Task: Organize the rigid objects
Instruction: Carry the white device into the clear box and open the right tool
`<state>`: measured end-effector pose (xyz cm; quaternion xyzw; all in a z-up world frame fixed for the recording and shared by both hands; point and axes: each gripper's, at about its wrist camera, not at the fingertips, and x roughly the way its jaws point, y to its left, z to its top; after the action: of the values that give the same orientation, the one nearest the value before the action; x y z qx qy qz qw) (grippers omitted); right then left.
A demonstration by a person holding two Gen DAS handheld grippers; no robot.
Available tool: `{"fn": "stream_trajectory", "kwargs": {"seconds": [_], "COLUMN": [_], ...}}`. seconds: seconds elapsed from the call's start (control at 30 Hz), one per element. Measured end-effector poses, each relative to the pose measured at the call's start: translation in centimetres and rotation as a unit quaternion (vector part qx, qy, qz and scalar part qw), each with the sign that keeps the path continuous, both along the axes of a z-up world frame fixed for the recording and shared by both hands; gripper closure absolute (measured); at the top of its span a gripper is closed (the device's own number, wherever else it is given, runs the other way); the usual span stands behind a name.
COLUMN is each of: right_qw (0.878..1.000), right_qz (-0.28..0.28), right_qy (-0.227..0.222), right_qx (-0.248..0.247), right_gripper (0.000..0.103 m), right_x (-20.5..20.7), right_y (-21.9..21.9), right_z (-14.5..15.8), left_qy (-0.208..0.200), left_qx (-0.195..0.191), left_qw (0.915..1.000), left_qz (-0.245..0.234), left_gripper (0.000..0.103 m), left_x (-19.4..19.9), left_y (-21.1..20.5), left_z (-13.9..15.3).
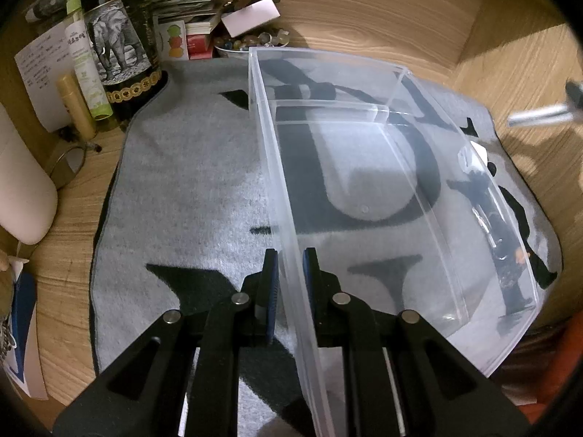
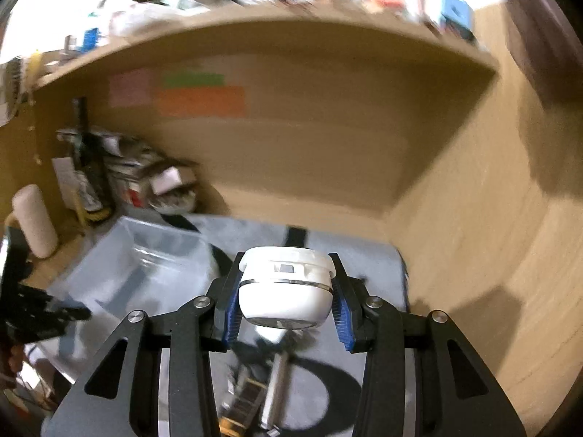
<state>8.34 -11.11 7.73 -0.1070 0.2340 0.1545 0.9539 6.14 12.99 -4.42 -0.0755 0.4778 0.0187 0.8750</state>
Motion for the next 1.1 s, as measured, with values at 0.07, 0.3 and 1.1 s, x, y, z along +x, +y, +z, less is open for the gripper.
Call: {"fn": "stream_trajectory", "kwargs": {"seconds": [0.07, 0.3, 1.1], "right_qw": [1.000, 0.995, 0.975], "right_qz": [0.023, 0.095, 0.174], "right_qy": [-0.013, -0.001, 0.108], "right_qx": [-0.001, 0.004, -0.081], "right_gripper": [0.065, 0.065, 0.065], "right_x": [-0.3, -0.3, 0.3], "right_y": [1.7, 7.1, 14.3], "right_z": [0.7, -0.2, -7.6], "left_qy": [0.001, 0.004, -0.006], "left_qx": [-0.001, -0.002, -0.015], "left_qw": [1.0000, 1.0000, 0.9999], "left_qz": [0.000, -0.001, -0.001], "left_gripper": [0.090, 0.090, 0.090], "left_x": [0.0, 0.1, -0.6], "left_y": [0.0, 0.0, 0.4], "left_z": [0.0, 0.0, 0.5]}}
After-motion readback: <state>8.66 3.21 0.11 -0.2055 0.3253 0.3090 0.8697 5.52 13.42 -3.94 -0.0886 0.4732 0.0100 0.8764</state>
